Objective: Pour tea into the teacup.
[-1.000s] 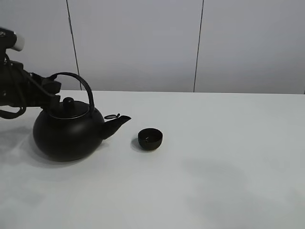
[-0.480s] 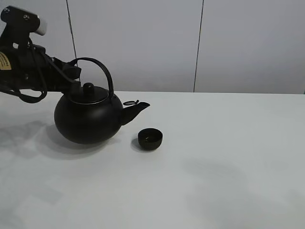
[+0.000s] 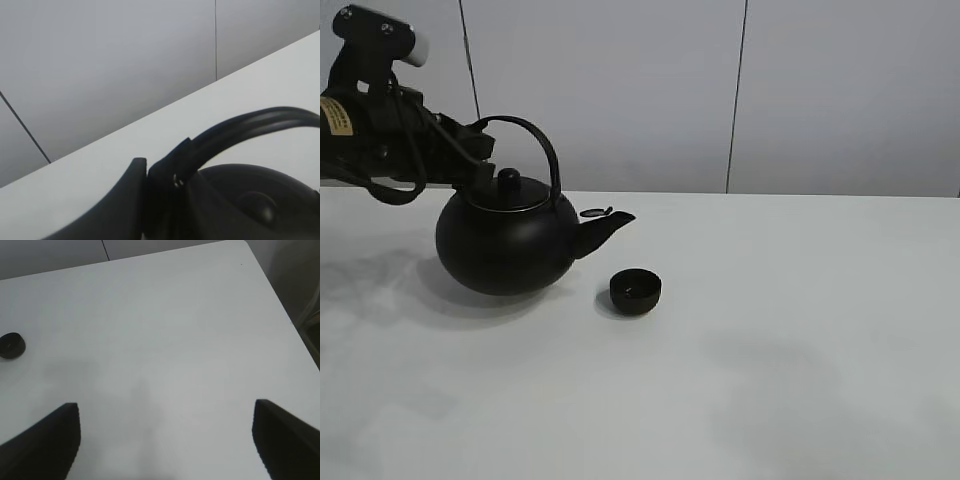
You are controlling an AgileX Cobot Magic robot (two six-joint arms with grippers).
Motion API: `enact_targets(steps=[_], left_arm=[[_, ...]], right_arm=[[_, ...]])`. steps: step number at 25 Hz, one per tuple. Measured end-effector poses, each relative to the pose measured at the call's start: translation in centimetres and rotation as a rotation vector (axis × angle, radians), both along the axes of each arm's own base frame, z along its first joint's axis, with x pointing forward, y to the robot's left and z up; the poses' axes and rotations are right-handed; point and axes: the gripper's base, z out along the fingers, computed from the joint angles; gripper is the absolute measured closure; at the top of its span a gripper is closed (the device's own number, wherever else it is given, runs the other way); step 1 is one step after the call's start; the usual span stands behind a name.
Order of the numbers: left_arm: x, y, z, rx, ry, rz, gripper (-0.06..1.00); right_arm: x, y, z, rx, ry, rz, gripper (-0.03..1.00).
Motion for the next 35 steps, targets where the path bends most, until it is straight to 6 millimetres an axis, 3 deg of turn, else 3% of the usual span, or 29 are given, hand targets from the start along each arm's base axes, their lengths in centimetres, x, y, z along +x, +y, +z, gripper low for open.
enact_targets(steps=[35], left_arm=[[0.07,-0.57,0.01,0.093,-0.003,-0.077,0.81]], right_arm=[[0.0,0.0,0.0,0.0,0.0,0.0,0.33]])
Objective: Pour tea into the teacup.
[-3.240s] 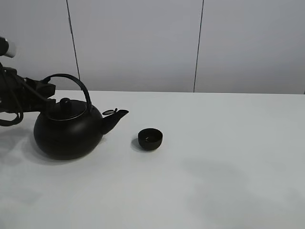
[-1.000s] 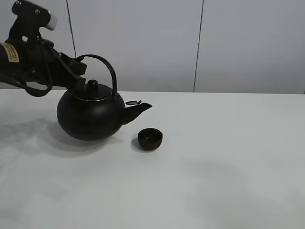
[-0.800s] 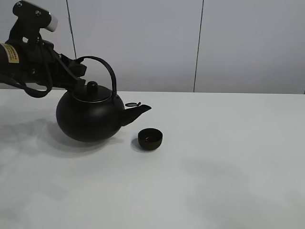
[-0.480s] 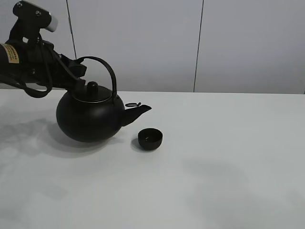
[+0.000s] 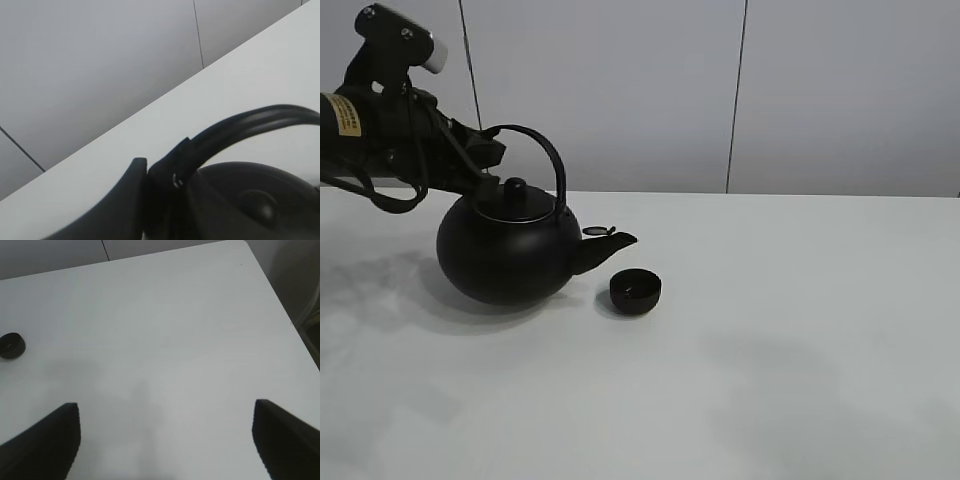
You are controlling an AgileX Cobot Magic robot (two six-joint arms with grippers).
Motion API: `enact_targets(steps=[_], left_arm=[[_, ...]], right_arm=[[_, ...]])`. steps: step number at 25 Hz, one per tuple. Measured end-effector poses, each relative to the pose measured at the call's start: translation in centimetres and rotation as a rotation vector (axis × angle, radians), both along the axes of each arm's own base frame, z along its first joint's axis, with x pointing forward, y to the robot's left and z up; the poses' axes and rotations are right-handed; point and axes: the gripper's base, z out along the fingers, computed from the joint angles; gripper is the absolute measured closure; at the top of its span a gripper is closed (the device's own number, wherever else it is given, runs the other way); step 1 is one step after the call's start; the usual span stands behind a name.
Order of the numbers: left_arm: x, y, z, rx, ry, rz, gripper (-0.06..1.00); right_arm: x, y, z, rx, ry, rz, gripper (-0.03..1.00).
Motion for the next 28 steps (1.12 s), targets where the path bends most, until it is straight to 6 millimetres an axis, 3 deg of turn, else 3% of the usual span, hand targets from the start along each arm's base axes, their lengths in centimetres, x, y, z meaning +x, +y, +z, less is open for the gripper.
enact_targets(steps=[28], left_arm=[[1.4,-0.4,0.0,0.057,-0.019,-0.018,0.82]], right_arm=[[0.0,0.0,0.0,0.0,0.0,0.0,0.33]])
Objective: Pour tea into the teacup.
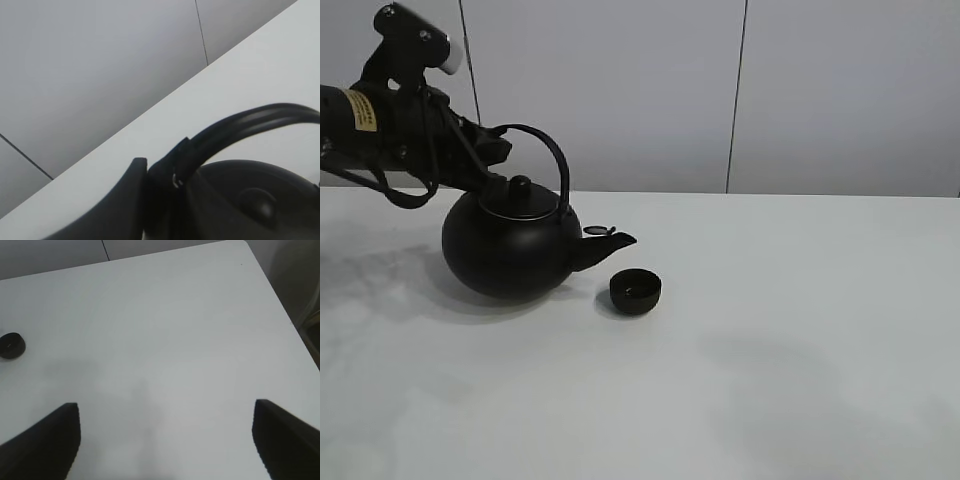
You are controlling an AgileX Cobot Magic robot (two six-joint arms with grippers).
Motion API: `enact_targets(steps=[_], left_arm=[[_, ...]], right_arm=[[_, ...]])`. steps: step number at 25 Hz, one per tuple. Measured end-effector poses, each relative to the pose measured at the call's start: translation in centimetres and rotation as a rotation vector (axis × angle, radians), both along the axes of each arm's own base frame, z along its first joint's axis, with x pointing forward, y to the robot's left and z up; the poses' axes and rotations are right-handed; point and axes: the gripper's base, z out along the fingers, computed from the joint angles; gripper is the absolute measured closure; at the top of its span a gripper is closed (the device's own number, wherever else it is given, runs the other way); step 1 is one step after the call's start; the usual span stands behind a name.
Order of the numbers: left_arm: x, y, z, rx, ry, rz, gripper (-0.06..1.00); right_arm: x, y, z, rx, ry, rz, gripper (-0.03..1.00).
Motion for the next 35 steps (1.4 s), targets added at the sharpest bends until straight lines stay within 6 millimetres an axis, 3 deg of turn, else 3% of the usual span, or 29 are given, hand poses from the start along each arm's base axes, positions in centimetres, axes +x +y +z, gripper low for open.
enact_targets(steps=[35], left_arm=[[0.12,-0.25,0.2,0.065,-0.033,-0.052,0.82]], right_arm=[[0.0,0.0,0.0,0.0,0.0,0.0,0.33]])
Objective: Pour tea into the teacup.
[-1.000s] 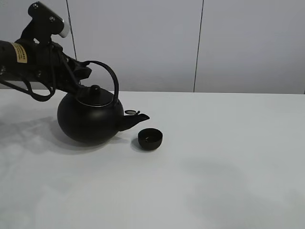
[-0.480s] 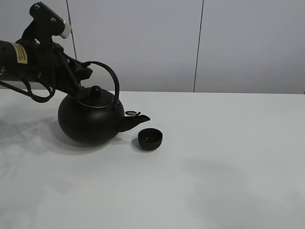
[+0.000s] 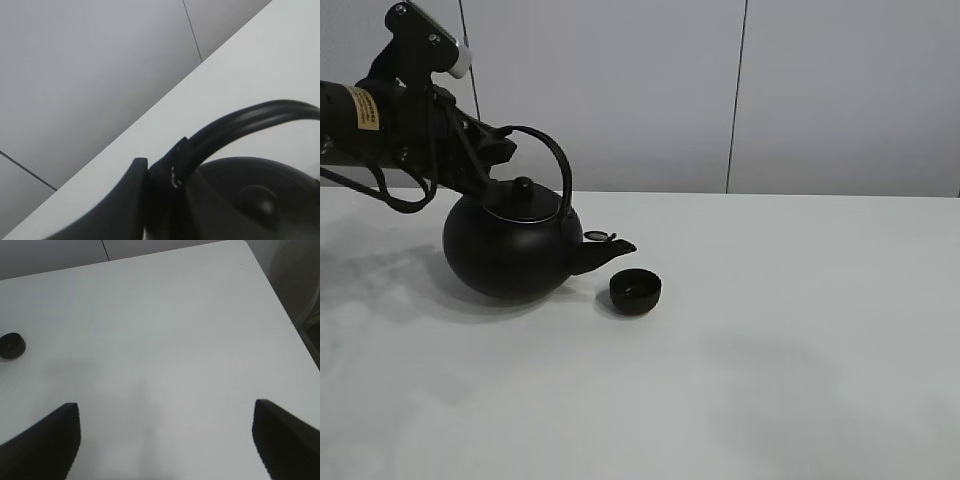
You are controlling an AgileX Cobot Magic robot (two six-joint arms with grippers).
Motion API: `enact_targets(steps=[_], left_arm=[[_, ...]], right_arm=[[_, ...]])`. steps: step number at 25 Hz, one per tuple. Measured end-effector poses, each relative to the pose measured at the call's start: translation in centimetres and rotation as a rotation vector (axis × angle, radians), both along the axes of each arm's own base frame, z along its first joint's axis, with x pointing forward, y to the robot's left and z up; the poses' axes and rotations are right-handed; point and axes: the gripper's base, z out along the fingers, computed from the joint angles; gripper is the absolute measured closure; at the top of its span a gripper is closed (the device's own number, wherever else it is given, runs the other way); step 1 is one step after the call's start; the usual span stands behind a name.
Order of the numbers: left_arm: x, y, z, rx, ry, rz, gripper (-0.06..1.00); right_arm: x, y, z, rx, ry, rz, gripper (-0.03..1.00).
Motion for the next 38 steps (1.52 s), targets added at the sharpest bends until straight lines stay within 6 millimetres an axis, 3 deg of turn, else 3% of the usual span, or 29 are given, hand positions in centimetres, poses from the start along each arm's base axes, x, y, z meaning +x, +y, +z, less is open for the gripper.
enact_targets(steps=[38], left_arm=[[-0.02,0.07,-0.15,0.044,-0.007,-0.009,0.82]], right_arm=[[0.0,0.0,0.0,0.0,0.0,0.0,0.33]])
